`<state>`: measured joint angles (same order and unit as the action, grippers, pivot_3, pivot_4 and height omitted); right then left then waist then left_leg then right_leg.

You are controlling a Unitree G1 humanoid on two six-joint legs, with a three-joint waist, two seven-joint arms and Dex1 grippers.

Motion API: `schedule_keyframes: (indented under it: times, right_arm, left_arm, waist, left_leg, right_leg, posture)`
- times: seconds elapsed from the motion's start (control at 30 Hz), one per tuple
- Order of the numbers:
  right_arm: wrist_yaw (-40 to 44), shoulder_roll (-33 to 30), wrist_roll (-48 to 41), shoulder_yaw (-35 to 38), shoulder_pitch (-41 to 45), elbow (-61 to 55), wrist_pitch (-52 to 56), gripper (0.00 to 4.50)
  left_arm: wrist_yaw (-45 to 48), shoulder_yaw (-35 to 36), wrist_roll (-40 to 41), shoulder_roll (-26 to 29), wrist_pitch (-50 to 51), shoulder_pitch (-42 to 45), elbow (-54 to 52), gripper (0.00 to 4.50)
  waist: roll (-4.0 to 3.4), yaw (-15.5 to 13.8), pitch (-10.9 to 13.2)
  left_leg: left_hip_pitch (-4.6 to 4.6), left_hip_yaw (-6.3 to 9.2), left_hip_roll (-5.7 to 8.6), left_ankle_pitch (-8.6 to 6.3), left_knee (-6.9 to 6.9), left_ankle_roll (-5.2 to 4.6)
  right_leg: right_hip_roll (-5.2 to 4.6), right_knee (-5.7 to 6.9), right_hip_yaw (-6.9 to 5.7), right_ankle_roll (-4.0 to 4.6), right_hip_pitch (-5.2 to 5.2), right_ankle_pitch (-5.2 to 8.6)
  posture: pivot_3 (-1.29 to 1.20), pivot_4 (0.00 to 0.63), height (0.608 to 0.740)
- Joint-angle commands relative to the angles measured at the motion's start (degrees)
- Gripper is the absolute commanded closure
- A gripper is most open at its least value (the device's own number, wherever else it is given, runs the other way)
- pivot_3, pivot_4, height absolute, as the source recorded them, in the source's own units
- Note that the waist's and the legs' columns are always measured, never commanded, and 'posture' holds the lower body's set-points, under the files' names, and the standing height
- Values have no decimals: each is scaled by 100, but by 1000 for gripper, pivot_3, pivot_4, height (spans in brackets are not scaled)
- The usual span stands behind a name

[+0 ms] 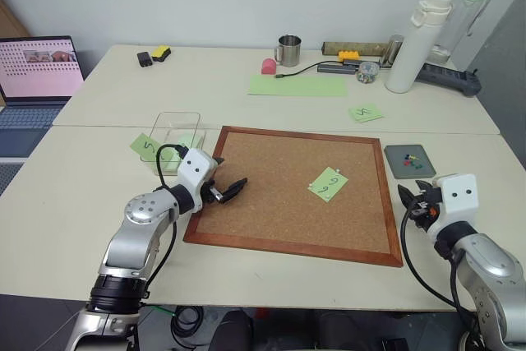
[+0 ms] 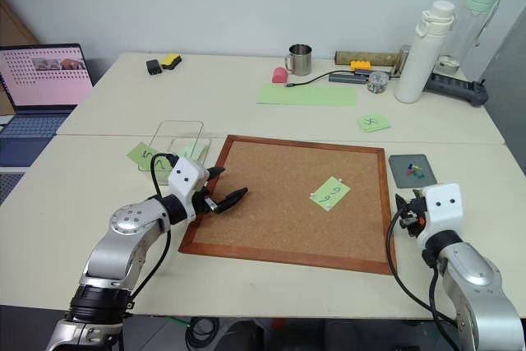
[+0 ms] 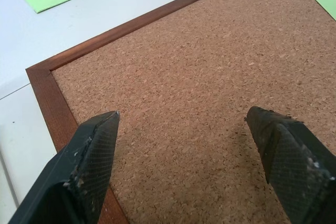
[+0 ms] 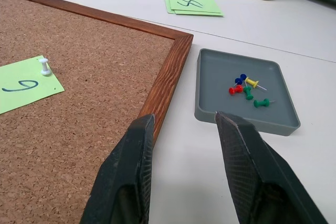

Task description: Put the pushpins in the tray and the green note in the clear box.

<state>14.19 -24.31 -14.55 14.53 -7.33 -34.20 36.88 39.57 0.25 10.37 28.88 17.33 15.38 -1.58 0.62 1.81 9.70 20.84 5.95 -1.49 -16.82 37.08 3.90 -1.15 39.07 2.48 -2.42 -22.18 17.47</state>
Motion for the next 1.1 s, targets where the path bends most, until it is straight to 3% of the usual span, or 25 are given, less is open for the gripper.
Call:
schedule_keyframes:
  times: [0.03, 1.1]
  right_arm:
    - [-36, -68, 14, 136, 73, -334, 10, 2572]
    - [-11, -63, 17, 147, 23, -286, -37, 2572]
  left_arm:
    - [70, 42, 78, 80, 49, 46, -177, 409]
    - [188, 155, 556, 80, 352, 64, -322, 409]
  waist:
    - [0, 0, 0]
    - [0, 0, 0]
  left_leg:
    - [0, 0, 0, 0, 0, 0]
    - [0, 0, 0, 0, 0, 0]
  right_leg:
    - [0, 0, 0, 0, 0, 0]
    - [0, 0, 0, 0, 0, 0]
  posture:
    - [0, 150, 740]
    - [0, 150, 740]
